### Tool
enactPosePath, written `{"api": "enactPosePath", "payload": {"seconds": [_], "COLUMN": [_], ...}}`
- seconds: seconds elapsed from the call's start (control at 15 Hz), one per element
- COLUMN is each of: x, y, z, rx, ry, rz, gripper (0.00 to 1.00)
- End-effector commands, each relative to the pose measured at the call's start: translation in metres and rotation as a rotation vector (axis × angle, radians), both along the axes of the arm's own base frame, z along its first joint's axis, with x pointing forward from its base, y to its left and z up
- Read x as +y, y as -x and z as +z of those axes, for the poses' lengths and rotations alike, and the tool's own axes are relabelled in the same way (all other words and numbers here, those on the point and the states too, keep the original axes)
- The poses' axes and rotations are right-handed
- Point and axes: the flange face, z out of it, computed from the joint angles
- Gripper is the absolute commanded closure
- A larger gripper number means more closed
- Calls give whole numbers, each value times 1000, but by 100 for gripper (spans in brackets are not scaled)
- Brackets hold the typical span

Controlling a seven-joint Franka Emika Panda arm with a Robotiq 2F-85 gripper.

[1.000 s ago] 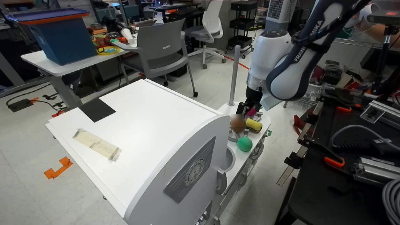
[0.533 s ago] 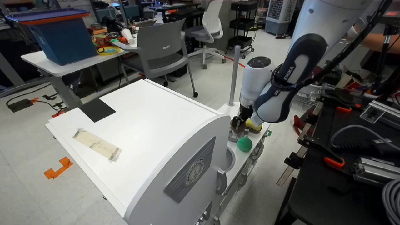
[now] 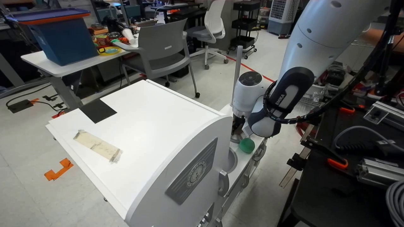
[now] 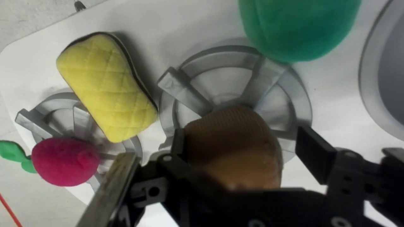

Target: Put the brown object inside the sink.

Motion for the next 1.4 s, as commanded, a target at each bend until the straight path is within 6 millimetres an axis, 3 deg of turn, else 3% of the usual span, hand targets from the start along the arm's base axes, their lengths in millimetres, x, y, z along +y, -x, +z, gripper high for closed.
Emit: {"api": "enactPosePath", "payload": {"seconds": [0.0,0.27,0.4,0.67,0.87,1.07,1.33], "x": [2,1,18,51,90,124,143], "y": [-14,-9,1,8,20,35,55], "z": [-5,-11,0,41,60,62,30], "rx": [-48,-42,-2,21,49,84,129], "ry": [52,87,29,-93,-207,-287,-308], "rz": [-2,7,37,115,153,169,165], "gripper": [44,71,84,96,95,94,94]}}
